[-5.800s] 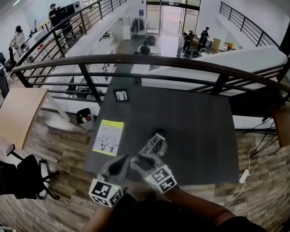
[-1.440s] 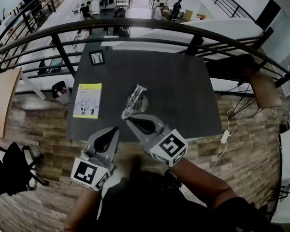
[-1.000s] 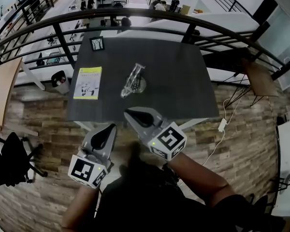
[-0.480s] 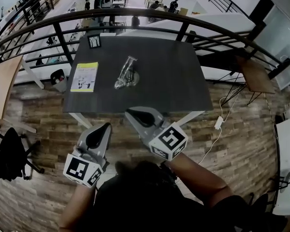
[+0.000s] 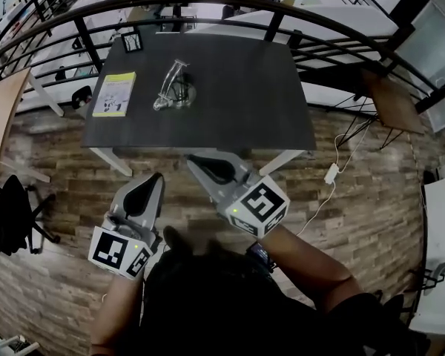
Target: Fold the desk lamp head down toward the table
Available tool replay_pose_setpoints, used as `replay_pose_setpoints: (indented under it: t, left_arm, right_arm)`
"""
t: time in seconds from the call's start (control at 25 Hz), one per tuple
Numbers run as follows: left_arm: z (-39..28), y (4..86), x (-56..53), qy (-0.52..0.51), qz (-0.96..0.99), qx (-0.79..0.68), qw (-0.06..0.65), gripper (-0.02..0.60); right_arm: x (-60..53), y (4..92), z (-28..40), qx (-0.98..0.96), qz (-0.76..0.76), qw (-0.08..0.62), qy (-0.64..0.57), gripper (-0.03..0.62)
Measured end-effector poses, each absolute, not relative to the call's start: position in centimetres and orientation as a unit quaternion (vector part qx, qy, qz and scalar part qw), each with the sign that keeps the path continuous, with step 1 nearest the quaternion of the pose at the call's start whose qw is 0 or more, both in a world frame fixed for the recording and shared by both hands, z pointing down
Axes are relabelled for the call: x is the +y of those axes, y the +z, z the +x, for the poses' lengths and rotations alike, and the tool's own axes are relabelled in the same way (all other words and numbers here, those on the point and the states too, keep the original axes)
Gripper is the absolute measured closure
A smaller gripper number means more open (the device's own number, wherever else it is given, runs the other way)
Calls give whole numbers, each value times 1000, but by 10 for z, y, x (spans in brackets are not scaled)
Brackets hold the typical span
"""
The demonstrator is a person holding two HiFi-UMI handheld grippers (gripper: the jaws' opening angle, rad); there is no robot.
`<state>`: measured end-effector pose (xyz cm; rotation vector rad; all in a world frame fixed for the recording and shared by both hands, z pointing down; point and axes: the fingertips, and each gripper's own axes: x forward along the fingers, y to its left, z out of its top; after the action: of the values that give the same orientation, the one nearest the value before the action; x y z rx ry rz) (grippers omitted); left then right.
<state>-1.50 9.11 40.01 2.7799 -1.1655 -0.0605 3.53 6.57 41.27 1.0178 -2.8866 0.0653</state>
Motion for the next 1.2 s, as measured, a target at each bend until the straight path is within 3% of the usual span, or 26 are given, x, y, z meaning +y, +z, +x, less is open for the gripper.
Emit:
replay_pose_setpoints:
  t: [0.72, 1.2]
  left_arm:
    - [58, 414, 179, -14, 914, -399, 74, 580]
    - [49, 414, 203, -3, 901, -428, 73, 580]
  right_arm:
    - [154, 429, 106, -947, 316, 45, 37, 591]
    - [174, 421, 98, -956, 291, 31, 33, 591]
